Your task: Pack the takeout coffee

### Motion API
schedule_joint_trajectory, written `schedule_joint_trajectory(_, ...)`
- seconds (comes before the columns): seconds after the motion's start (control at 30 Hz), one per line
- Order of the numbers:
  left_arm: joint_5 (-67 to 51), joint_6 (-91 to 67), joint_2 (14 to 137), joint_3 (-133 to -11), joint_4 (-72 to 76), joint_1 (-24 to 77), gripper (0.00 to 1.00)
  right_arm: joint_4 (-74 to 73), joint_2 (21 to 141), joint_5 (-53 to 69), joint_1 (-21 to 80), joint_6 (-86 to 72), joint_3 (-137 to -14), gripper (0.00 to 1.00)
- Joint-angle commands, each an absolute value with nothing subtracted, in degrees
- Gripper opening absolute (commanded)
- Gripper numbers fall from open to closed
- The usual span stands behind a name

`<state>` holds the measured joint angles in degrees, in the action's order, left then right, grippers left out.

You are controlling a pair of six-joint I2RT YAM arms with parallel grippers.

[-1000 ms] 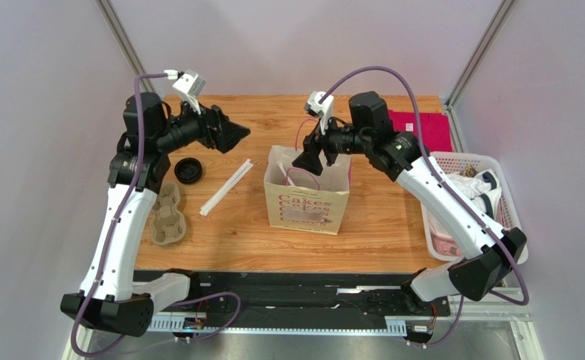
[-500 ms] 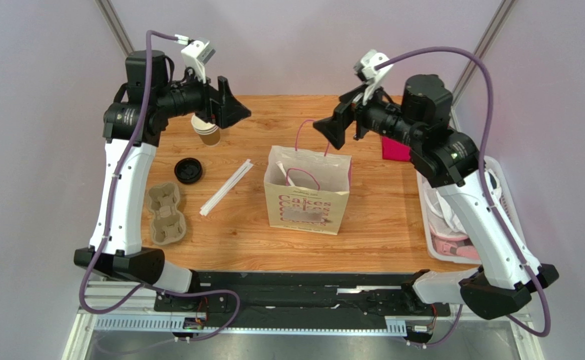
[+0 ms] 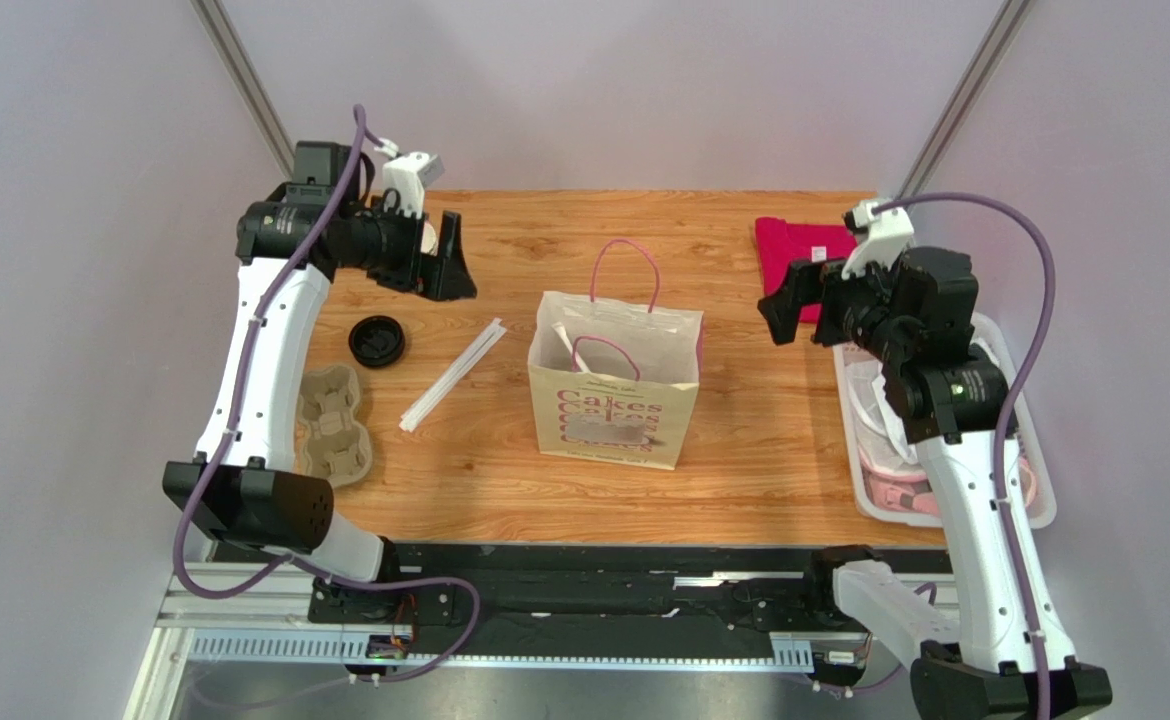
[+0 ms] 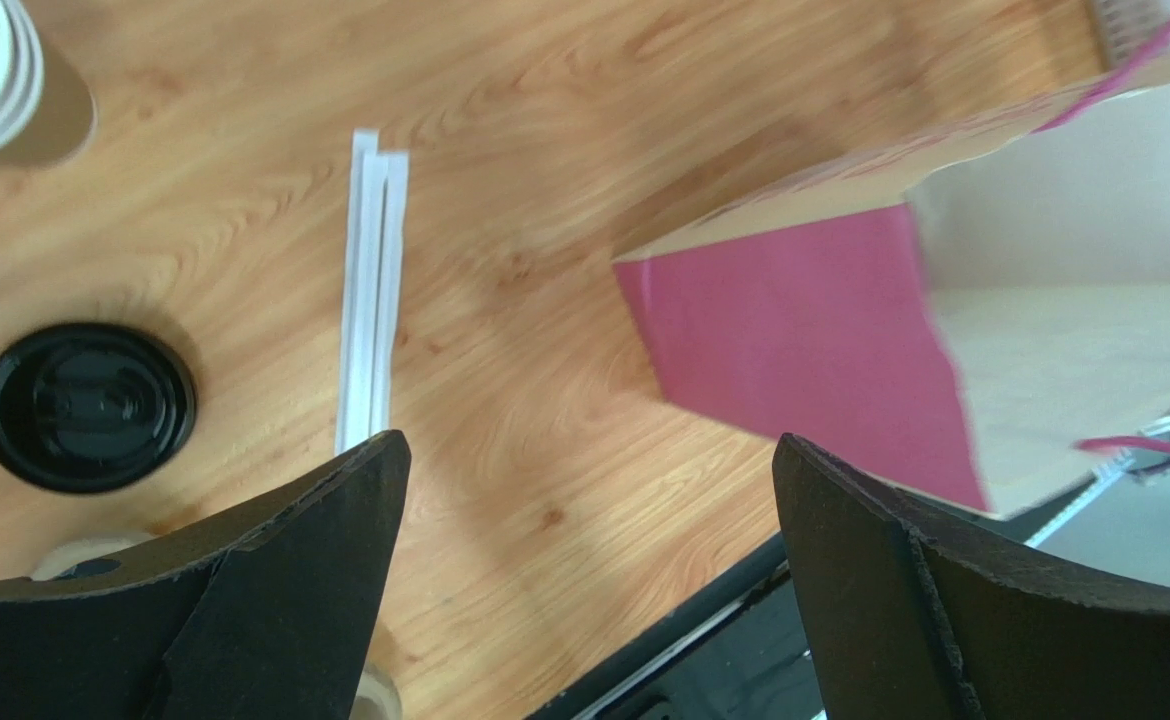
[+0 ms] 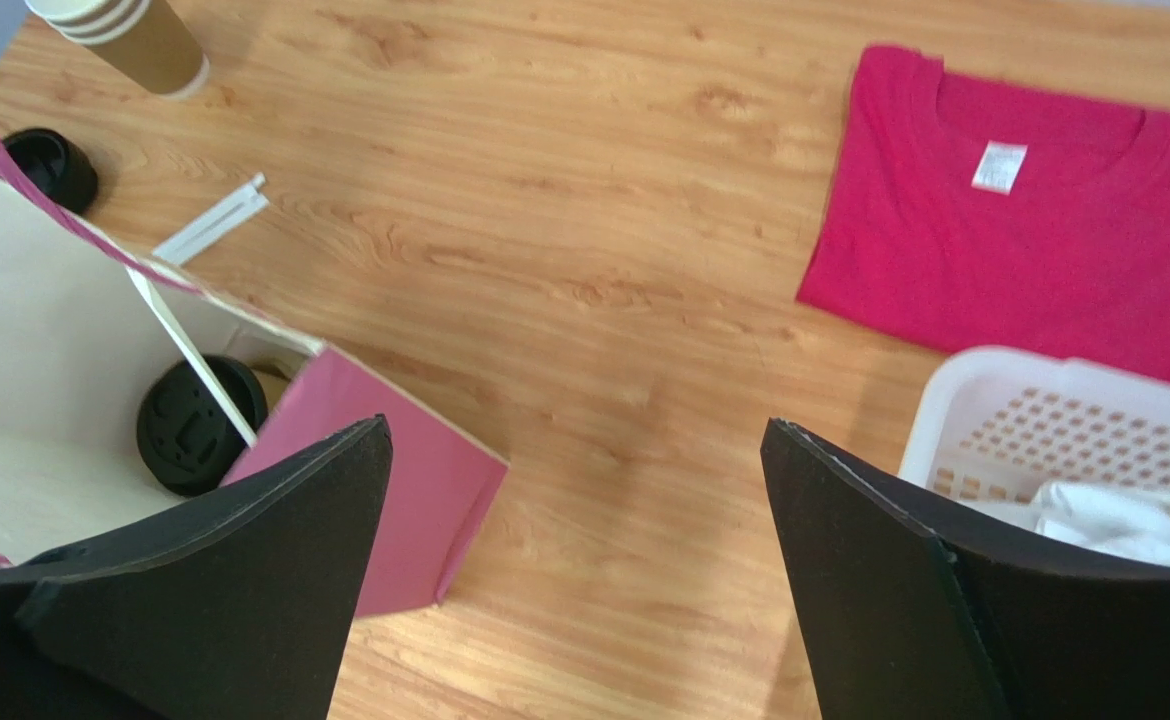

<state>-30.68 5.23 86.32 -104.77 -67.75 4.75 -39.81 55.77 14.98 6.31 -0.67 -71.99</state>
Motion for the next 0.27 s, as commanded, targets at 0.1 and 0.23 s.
schedule_joint_trajectory(0.1, -24.7, 9.31, 79.46, -91.59, -65.4, 4.31, 0.99, -40.69, 47.56, 14.24, 4.92, -1.23, -64.17, 1.0)
schedule_joint_trajectory(0.23, -21.81, 9.84, 78.84, -89.65, -64.95, 4.31, 0.99, -40.69, 45.53, 14.33, 5.01, -1.93, -63.11, 1.0)
